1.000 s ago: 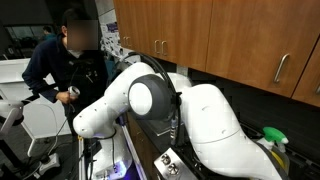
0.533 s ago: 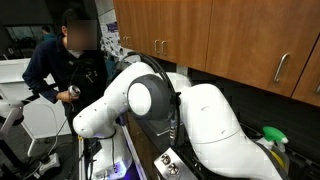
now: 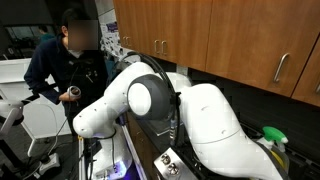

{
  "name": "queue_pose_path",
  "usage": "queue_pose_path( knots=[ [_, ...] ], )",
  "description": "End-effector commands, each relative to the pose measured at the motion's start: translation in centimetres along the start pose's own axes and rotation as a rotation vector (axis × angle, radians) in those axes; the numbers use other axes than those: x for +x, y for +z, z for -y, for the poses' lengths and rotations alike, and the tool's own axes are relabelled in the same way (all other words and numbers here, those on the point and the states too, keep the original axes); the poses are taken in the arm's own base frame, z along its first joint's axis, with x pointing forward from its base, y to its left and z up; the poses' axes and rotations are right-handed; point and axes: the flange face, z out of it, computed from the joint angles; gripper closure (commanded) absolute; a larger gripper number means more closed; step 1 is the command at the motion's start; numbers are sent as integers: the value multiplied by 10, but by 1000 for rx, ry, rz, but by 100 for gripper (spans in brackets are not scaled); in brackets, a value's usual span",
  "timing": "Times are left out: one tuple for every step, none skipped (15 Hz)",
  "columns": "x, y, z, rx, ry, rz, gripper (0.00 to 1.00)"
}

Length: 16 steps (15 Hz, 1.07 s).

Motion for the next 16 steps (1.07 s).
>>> queue_pose_path(
  knots=[
    [-12,-1,-18,-48,-140,75,69],
    [-15,2,-18,-73,-141,81,69],
    [-16,6,-18,-127,-111,59,69],
    [-18,6,-16,-126,-89,49,19],
    [-18,7,-15,-120,-58,19,18],
    [-16,8,-14,-95,-22,-5,14],
    [-14,11,-16,-82,50,-10,8],
    [-11,15,-18,-67,123,-11,3],
    [-8,20,-21,-80,176,1,0],
    [-8,23,-24,-85,215,4,0],
    [-9,24,-25,-85,246,18,0],
    [-11,24,-25,-75,270,30,0],
    [-12,23,-24,-65,291,32,0],
    [-12,22,-24,-57,309,37,0],
    [-11,21,-23,-51,320,39,0],
    [-10,21,-23,-43,329,41,0]
  ],
)
